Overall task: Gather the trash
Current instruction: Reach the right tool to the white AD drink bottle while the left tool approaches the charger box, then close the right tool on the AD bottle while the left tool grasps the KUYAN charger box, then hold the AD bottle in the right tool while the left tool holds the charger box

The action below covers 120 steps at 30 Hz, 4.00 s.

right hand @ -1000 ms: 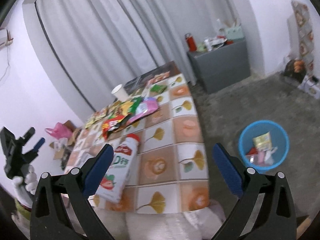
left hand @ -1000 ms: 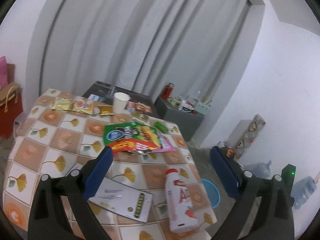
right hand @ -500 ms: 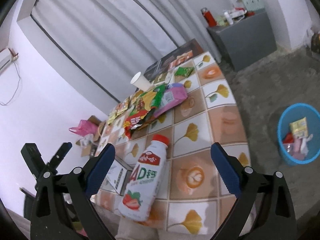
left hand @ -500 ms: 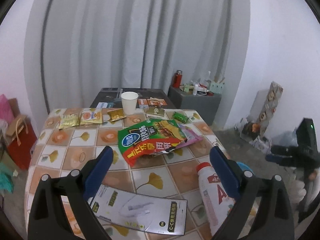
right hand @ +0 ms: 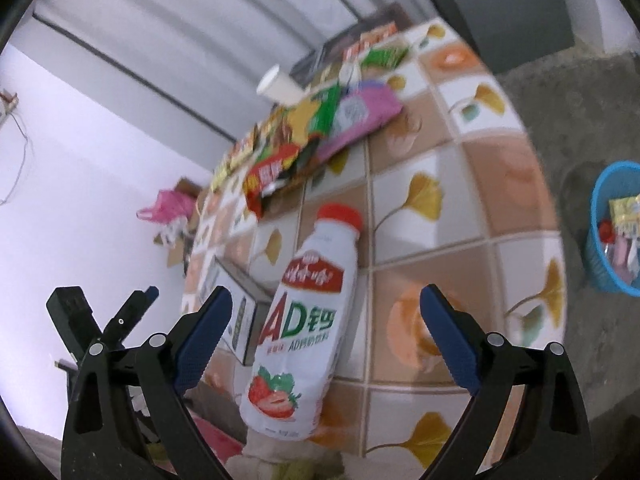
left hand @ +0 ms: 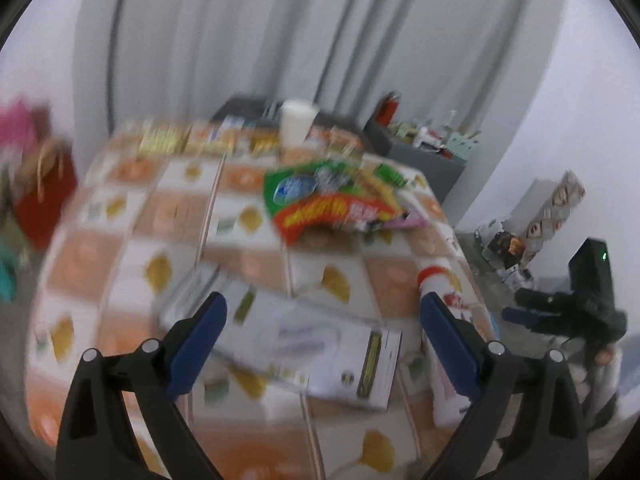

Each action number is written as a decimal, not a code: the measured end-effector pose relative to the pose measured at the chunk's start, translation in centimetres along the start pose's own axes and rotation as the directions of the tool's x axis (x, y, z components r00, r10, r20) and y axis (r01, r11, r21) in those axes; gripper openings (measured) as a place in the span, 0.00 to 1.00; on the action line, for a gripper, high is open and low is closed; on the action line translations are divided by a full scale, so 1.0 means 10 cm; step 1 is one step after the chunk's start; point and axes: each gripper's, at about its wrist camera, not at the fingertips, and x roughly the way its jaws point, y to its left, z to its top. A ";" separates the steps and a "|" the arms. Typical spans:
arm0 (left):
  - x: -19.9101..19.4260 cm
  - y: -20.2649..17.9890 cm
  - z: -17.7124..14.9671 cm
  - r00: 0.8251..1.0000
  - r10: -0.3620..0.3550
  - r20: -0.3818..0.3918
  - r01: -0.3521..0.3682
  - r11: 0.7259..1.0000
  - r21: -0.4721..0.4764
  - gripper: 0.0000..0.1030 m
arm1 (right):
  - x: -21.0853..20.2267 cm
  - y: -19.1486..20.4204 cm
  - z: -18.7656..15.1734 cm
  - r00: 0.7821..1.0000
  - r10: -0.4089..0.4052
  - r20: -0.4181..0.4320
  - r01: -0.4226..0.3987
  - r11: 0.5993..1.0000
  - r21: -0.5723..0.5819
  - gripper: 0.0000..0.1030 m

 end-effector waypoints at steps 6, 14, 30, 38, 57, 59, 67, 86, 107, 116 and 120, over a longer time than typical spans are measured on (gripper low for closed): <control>0.31 0.35 -0.19 0.985 -0.043 -0.166 0.001 0.970 -0.244 0.92 | 0.30 0.14 -0.03 0.996 -0.058 -0.069 0.056 0.998 -0.022 0.88; 0.66 0.42 -0.02 0.980 0.002 -0.198 -0.071 0.939 -0.338 0.92 | 0.52 0.24 -0.04 0.986 -0.138 -0.088 0.133 0.989 -0.064 0.88; 0.91 0.20 0.17 0.975 0.122 -0.183 -0.158 0.968 -0.193 0.92 | 0.90 0.63 -0.19 0.971 -0.138 -0.194 0.082 0.959 -0.272 0.62; 0.88 0.21 0.13 0.964 0.183 -0.192 -0.207 0.971 -0.115 0.92 | 0.96 0.92 -0.49 0.953 -0.073 -0.293 -0.056 0.911 -0.409 0.60; 0.75 -0.29 -0.29 0.958 0.221 -0.182 -0.170 0.951 0.260 0.70 | 0.41 0.27 -0.23 0.975 -0.176 -0.137 0.135 0.955 -0.264 0.59; 0.69 -0.37 -0.37 0.961 0.198 -0.194 -0.142 0.952 0.272 0.70 | 0.36 0.20 -0.25 0.976 -0.175 -0.130 0.140 0.961 -0.239 0.60; 0.74 -0.13 -0.20 0.956 0.187 -0.225 -0.175 0.982 0.069 0.83 | 0.31 0.15 -0.20 0.982 -0.161 -0.104 0.138 0.971 -0.196 0.64; 1.09 0.03 -0.12 0.933 0.257 -0.253 -0.254 0.966 0.048 0.84 | 0.35 0.15 -0.18 0.977 -0.198 -0.079 0.179 0.963 -0.202 0.69; 1.18 -0.59 -0.37 0.934 0.169 -0.314 -0.099 0.969 0.225 0.85 | 0.43 0.15 -0.27 0.955 -0.280 -0.096 0.255 0.943 -0.213 0.69; 1.23 -0.66 -0.40 0.929 0.197 -0.313 -0.115 0.959 0.261 0.84 | 0.46 0.16 -0.28 0.956 -0.281 -0.086 0.257 0.941 -0.221 0.69; 1.23 -0.64 -0.38 0.930 0.199 -0.310 -0.121 0.960 0.252 0.84 | 0.45 0.15 -0.29 0.958 -0.273 -0.082 0.251 0.944 -0.213 0.68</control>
